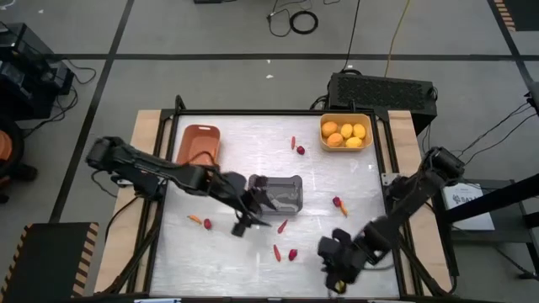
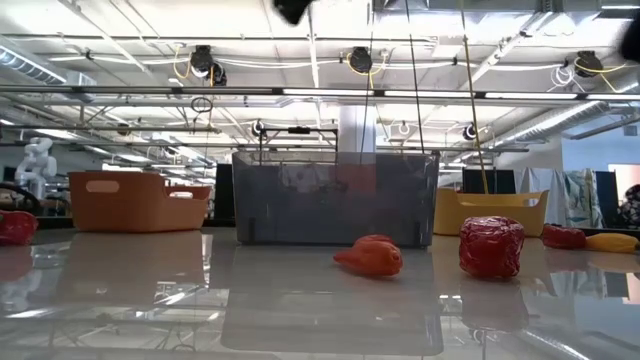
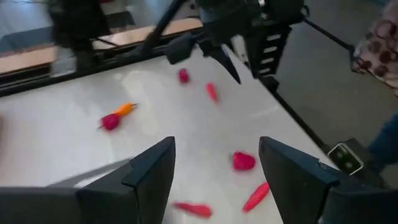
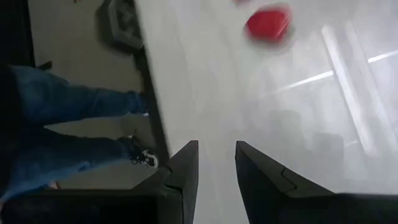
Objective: Sort produce into baskets
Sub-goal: Put the orange chili into the orange bin
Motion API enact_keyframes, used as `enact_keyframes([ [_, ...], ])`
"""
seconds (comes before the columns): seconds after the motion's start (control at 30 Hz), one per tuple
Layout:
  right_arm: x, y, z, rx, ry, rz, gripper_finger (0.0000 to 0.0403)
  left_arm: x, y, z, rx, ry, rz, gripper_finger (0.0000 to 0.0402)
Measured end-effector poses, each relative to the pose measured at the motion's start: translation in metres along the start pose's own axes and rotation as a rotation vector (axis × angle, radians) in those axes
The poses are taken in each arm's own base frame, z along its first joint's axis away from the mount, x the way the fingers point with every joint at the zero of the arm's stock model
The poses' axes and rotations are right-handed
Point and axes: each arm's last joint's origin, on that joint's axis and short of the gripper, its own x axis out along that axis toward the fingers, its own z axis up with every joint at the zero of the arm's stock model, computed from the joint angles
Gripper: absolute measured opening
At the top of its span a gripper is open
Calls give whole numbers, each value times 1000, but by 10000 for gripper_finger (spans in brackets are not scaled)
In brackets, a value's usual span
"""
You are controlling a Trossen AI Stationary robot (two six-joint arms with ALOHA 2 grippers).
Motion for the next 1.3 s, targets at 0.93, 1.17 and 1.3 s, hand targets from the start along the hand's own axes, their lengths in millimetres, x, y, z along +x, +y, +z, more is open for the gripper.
enact_keyframes([
  [0.93,-20,23,-79,-39,-266,-35,98,148,-63,-90,193,451,-153,239],
  [1.17,-19,21,-74,35,-305,-45,98,150,-57,-94,219,471,-135,239],
  [1.3,-18,20,-68,61,-334,-55,98,149,-55,-96,252,487,-155,239],
])
